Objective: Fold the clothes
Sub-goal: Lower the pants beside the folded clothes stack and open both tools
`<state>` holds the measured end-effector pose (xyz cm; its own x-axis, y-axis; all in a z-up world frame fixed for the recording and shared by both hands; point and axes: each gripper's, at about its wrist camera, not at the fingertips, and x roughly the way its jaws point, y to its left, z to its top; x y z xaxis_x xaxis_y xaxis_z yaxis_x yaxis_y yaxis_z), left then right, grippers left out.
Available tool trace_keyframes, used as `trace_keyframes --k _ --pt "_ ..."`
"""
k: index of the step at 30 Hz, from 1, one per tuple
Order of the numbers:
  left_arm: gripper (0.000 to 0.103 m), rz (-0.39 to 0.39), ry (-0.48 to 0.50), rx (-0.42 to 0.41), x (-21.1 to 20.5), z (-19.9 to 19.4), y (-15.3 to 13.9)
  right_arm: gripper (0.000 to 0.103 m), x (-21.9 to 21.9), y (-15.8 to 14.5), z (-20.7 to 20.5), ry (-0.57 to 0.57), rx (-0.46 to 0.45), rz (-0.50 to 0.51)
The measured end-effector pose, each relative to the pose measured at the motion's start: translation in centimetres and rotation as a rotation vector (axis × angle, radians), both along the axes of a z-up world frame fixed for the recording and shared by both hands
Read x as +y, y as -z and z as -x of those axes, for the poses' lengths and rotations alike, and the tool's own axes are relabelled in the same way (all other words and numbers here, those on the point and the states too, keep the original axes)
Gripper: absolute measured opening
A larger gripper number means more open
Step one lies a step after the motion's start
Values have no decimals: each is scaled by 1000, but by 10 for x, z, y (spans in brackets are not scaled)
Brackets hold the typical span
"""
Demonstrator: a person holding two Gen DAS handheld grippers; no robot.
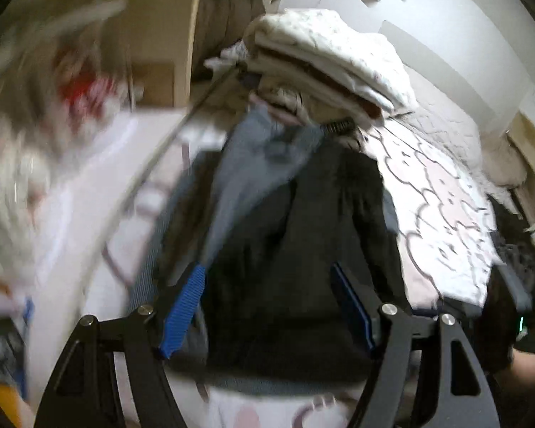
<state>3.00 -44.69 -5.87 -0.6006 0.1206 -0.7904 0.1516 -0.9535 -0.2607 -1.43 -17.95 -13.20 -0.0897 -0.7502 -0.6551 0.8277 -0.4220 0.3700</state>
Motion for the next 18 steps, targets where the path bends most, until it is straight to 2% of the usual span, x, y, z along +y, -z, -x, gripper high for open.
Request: trace_keyframes --k 3,6,8,11,12,15,18 --pt "73 -22 -12 0 3 -17 17 74 9 -16 -8 -29 -11 79" --pt "73 -59 -56 11 -1 -17 27 74 0 -26 -24 -130 -11 122" --pt "73 -81 -88 11 -9 -7 34 74 -8 -25 -31 -165 -6 107" --pt "73 -19 -132 4 -20 9 39 74 -12 -7 -31 -169 -36 58" --pt "73 1 -148 -5 -25 13 41 74 -10 -1 -29 -157 -44 38" --pt "78 -13 -174 -41 -40 24 49 74 1 13 -22 -104 -53 -33" --pt "80 22 -153 -51 -40 27 47 74 20 23 -9 -40 -65 -101"
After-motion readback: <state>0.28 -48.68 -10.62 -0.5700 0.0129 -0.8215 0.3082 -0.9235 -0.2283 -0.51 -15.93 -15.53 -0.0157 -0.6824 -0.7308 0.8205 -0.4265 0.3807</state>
